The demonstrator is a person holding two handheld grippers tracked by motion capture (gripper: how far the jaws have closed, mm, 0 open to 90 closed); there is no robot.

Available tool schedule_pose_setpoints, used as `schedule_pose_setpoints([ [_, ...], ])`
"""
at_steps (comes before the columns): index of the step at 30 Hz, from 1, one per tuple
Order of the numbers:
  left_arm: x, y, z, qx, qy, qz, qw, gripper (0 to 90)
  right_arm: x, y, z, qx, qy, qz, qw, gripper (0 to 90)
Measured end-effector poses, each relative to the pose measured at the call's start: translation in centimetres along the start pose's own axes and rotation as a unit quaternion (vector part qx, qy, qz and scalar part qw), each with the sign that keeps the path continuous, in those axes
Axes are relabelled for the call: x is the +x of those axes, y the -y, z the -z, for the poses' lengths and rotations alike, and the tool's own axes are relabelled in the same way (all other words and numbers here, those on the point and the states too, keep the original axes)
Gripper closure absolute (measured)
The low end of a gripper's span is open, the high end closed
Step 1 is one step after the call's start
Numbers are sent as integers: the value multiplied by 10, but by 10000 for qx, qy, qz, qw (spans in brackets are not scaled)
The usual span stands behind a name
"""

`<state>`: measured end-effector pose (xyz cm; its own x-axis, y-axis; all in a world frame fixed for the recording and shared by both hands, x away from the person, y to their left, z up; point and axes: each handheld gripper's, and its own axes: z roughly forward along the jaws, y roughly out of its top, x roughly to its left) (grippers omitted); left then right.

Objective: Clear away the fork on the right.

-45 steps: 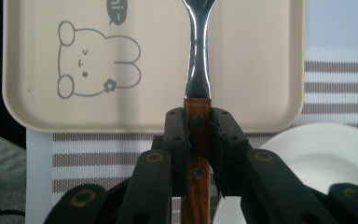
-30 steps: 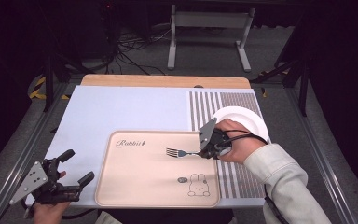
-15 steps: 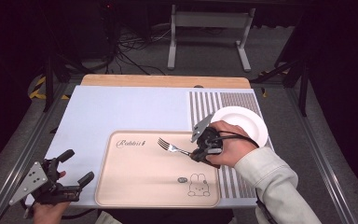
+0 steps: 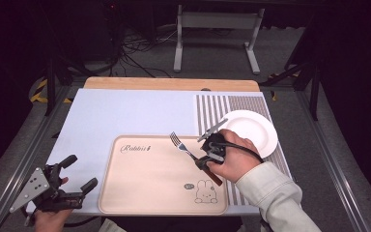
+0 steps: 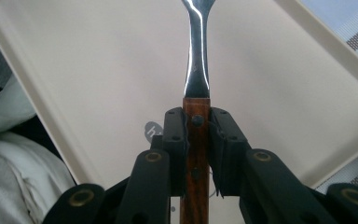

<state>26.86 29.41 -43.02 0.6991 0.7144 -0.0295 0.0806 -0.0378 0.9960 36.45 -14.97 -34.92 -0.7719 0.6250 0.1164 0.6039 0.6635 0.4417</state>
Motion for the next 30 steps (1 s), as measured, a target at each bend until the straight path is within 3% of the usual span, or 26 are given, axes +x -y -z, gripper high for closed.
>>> schedule_pose_setpoints([
  [2,0,0,0,-6,1,-8,10000,0,0,1,-1,-30,69,-112,9999,781],
  [6,0,0,0,1,2,5,10000,0,1,3,-4,-13,247,-688,9973,781],
  [8,0,0,0,1,2,3,10000,0,1,4,-4,-50,216,-1018,9946,781],
  [15,0,0,0,0,-1,1,10000,0,-4,8,-7,-94,491,-1528,9870,782],
  [17,0,0,0,-1,2,4,10000,0,-4,10,-7,-76,656,-1726,9828,782],
  [19,0,0,0,1,2,-4,10000,0,-5,11,-7,-126,633,-1907,9795,782],
  [21,0,0,0,1,4,-4,10000,0,-5,12,-7,-127,718,-2014,9768,782],
  [30,0,0,0,-6,5,-4,10000,0,-6,17,-17,25,650,-2194,9735,781],
])
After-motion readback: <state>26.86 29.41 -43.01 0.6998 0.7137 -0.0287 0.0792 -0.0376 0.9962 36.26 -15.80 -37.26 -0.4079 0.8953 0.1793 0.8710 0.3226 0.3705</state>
